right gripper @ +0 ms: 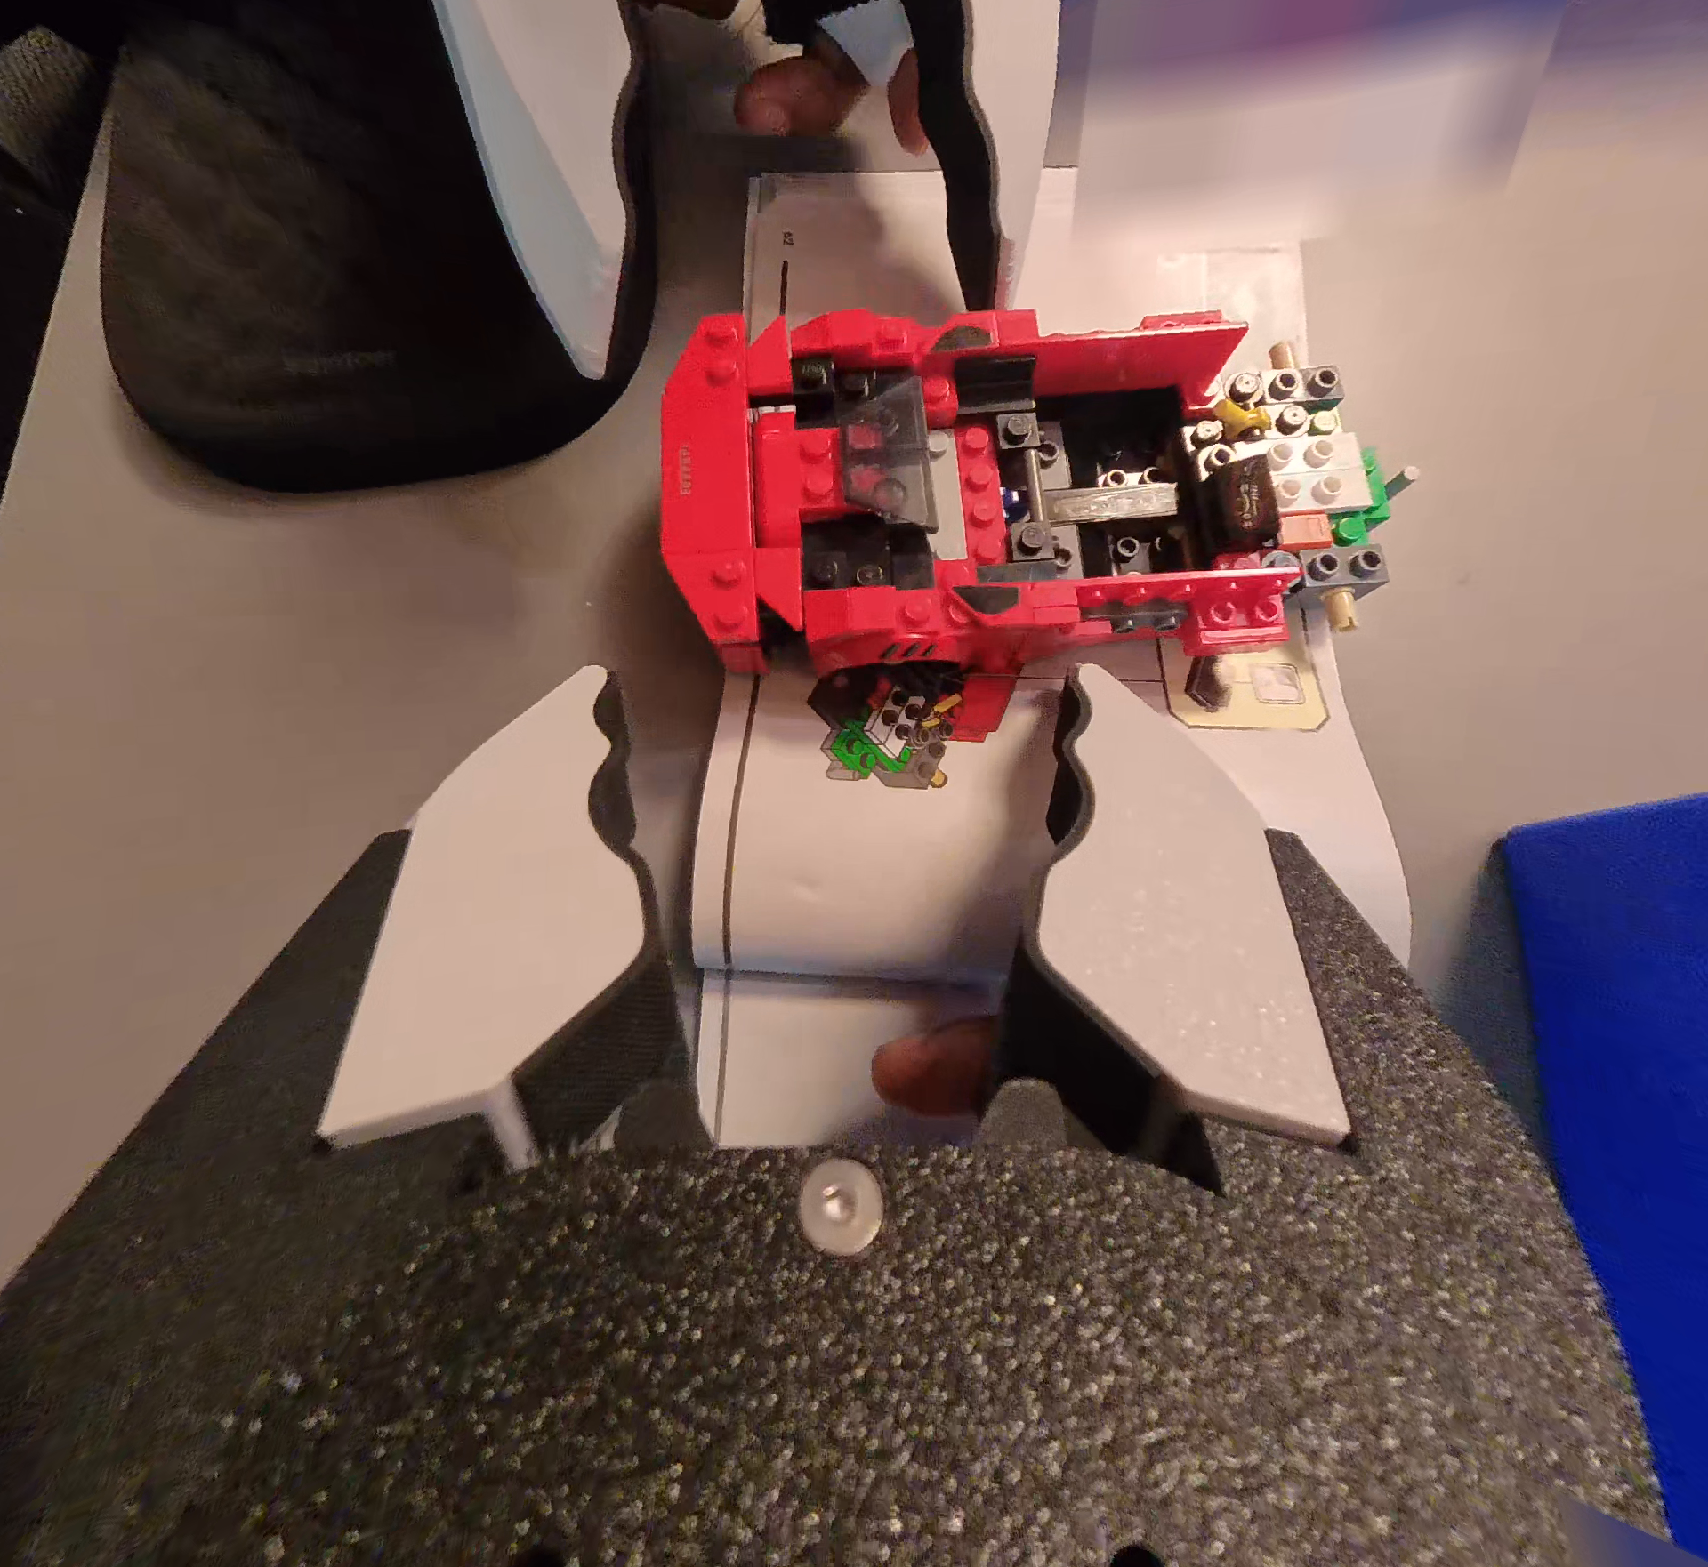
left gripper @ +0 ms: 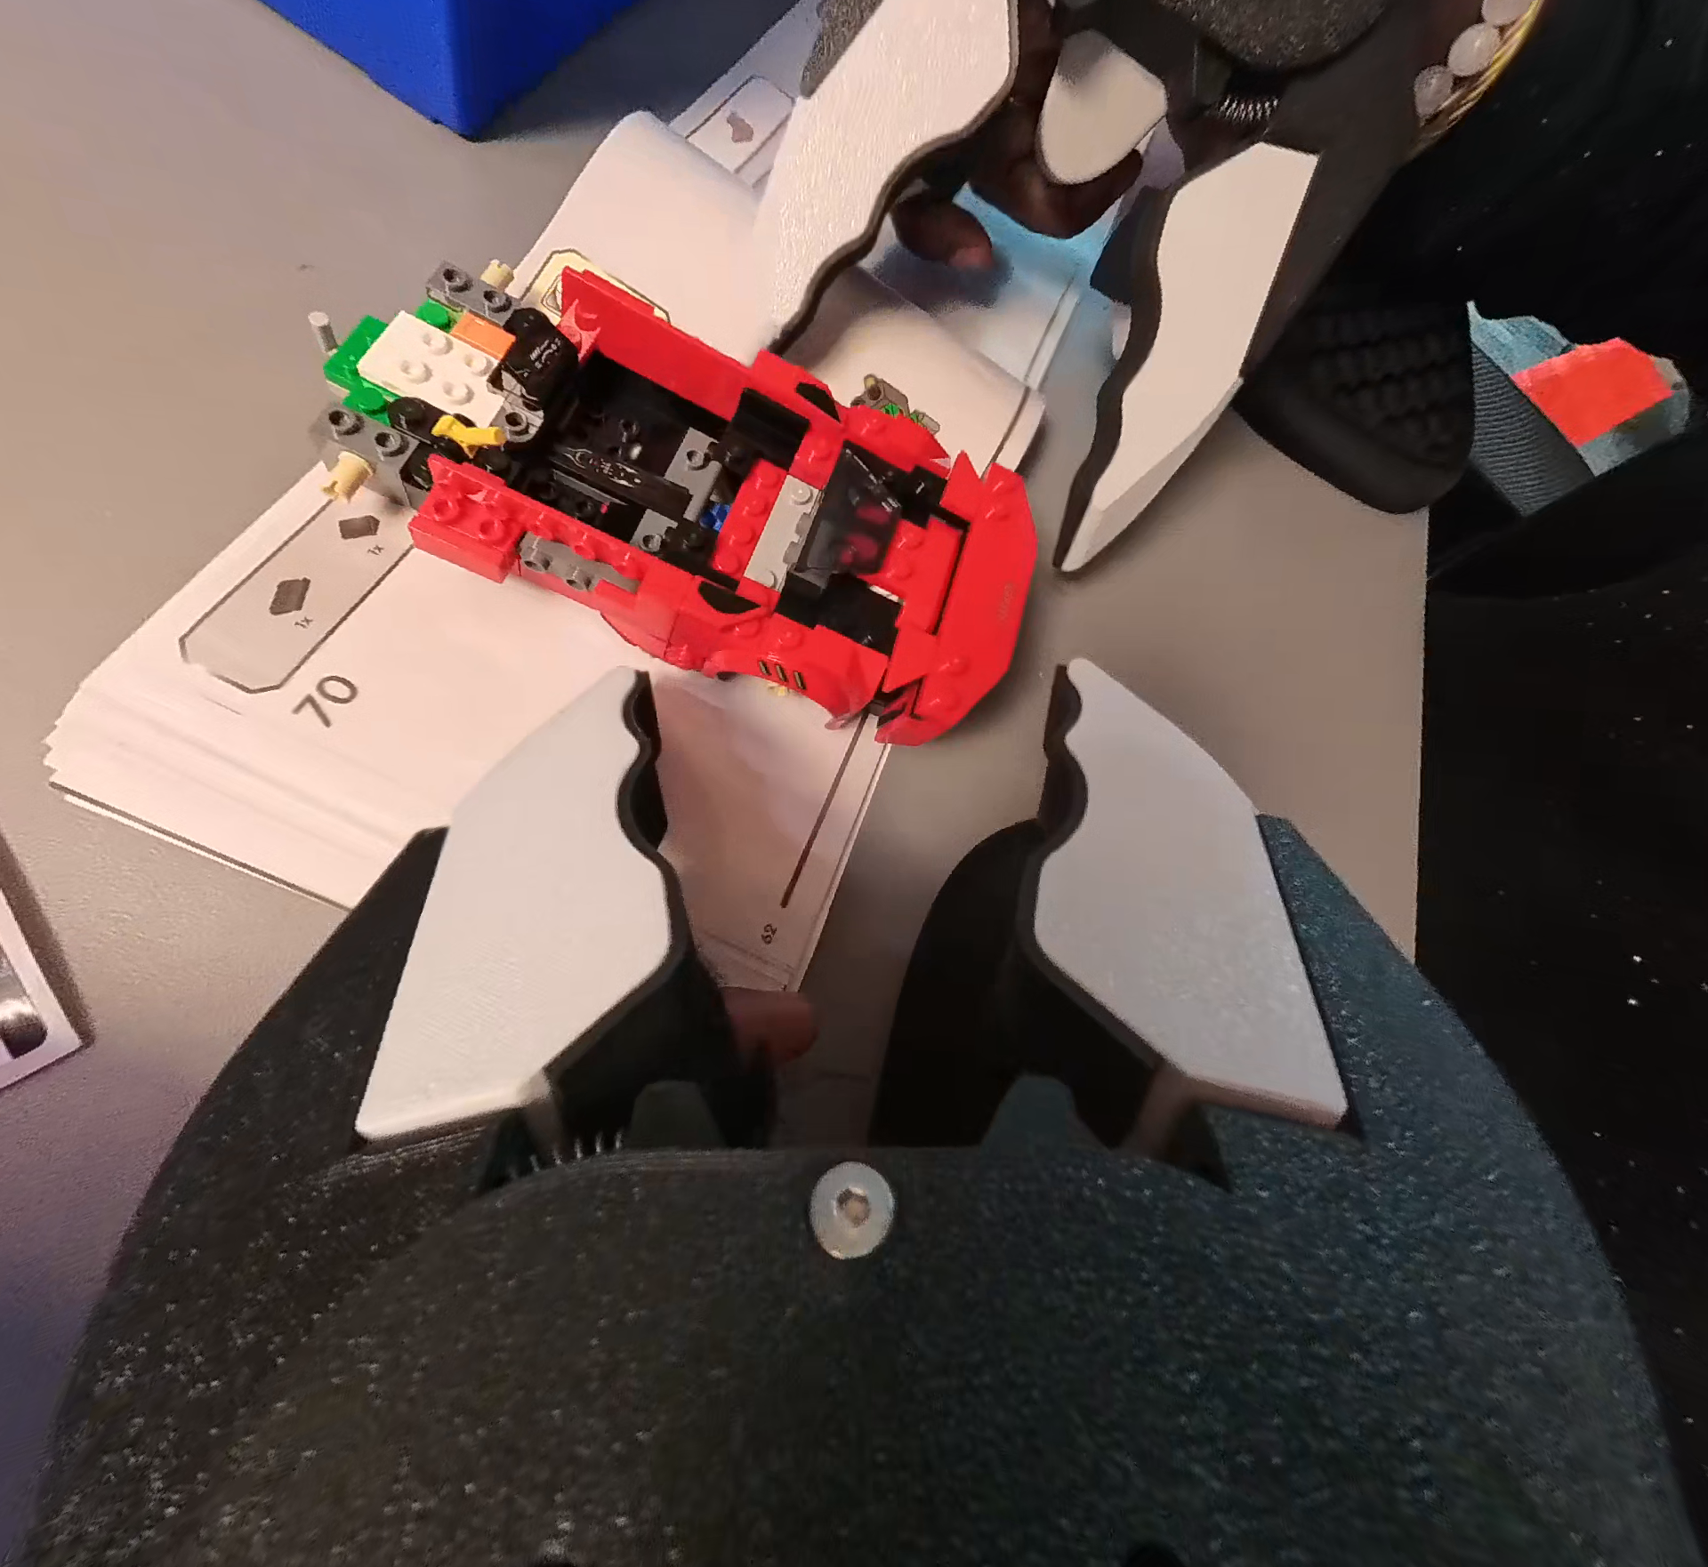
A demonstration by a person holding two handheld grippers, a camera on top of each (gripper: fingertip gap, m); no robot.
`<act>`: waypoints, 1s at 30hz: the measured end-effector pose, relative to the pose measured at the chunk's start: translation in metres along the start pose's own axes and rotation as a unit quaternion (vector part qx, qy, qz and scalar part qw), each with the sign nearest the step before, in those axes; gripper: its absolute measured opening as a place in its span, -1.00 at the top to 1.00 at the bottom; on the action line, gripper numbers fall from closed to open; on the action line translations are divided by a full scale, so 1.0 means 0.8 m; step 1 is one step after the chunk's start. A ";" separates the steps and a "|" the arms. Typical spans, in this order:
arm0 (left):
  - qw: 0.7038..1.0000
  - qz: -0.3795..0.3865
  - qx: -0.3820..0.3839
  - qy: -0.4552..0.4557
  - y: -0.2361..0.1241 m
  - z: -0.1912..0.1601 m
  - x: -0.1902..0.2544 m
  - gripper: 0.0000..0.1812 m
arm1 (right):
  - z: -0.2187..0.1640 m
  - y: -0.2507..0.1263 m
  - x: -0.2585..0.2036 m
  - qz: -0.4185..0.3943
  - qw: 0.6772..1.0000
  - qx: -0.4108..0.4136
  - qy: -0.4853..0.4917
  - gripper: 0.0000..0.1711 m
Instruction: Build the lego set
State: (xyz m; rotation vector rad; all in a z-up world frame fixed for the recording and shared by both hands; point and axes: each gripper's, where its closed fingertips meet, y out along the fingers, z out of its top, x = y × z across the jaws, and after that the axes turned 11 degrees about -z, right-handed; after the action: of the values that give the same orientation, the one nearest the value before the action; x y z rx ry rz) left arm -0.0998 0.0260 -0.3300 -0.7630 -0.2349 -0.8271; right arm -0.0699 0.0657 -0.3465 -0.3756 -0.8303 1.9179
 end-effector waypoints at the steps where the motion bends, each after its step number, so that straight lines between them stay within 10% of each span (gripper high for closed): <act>1: 1.000 -0.002 -0.002 0.004 0.000 0.000 0.001 0.11 | 0.000 0.001 -0.003 0.006 1.000 0.003 -0.001 -0.03; 24: 0.937 0.333 0.051 -0.098 -0.005 0.023 0.013 -0.35 | -0.008 -0.044 -0.047 0.001 0.999 0.003 0.032 -0.14; 30: 0.917 0.377 0.025 -0.131 0.004 0.012 0.009 -0.19 | -0.044 -0.078 -0.049 -0.018 0.997 0.038 0.061 -0.14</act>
State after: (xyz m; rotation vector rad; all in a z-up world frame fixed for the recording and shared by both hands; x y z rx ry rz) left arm -0.0921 0.0297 -0.3217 -0.8298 -0.1761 0.0158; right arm 0.0103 0.0631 -0.3321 -0.4239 -0.6781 1.8682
